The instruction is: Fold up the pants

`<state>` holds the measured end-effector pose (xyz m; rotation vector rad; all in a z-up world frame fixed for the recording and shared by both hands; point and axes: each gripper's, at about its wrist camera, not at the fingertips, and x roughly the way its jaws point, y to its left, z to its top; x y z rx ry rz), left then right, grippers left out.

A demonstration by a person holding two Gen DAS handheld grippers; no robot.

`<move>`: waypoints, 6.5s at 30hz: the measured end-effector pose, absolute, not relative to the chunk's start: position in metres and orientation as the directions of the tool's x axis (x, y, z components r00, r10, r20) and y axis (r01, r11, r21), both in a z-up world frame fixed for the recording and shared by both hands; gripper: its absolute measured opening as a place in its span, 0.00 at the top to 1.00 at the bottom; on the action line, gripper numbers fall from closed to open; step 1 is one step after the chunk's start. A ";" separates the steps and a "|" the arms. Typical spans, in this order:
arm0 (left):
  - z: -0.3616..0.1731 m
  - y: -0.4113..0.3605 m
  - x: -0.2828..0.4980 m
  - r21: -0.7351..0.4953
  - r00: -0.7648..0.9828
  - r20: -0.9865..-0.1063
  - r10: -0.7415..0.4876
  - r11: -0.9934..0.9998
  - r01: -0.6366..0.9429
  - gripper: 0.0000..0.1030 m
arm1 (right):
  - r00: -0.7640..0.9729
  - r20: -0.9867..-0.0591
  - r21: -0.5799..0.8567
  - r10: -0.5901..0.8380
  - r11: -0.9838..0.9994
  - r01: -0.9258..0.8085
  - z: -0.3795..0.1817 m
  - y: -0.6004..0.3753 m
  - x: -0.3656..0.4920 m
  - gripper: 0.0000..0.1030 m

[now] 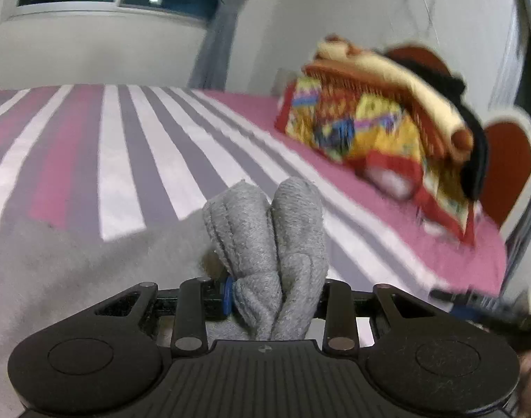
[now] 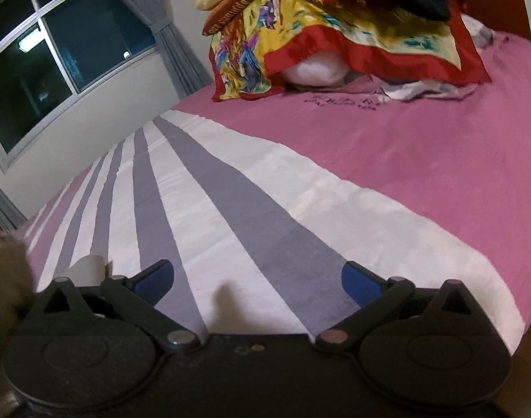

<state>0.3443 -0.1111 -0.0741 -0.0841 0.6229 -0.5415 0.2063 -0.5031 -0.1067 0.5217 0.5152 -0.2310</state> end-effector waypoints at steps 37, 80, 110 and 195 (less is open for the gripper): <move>-0.131 0.068 0.191 -0.162 0.796 -0.566 -0.212 0.976 0.145 0.08 | 0.842 -0.432 0.533 0.324 0.845 -0.052 -0.085 -0.389 0.203 0.00; -0.161 0.071 0.219 -0.183 0.830 -0.547 -0.113 0.983 0.014 0.05 | 0.827 -0.334 0.649 0.452 0.747 -0.146 -0.070 -0.364 0.231 0.65; -0.160 0.062 0.215 -0.124 0.831 -0.550 -0.087 0.992 0.022 0.03 | 0.740 -0.501 0.707 0.448 0.705 0.053 -0.122 -0.368 0.244 0.68; -0.138 0.013 0.452 -0.063 0.666 -0.728 -0.163 0.983 0.172 0.00 | 0.672 -0.699 0.166 0.242 0.970 -0.176 -0.087 -0.344 0.391 0.10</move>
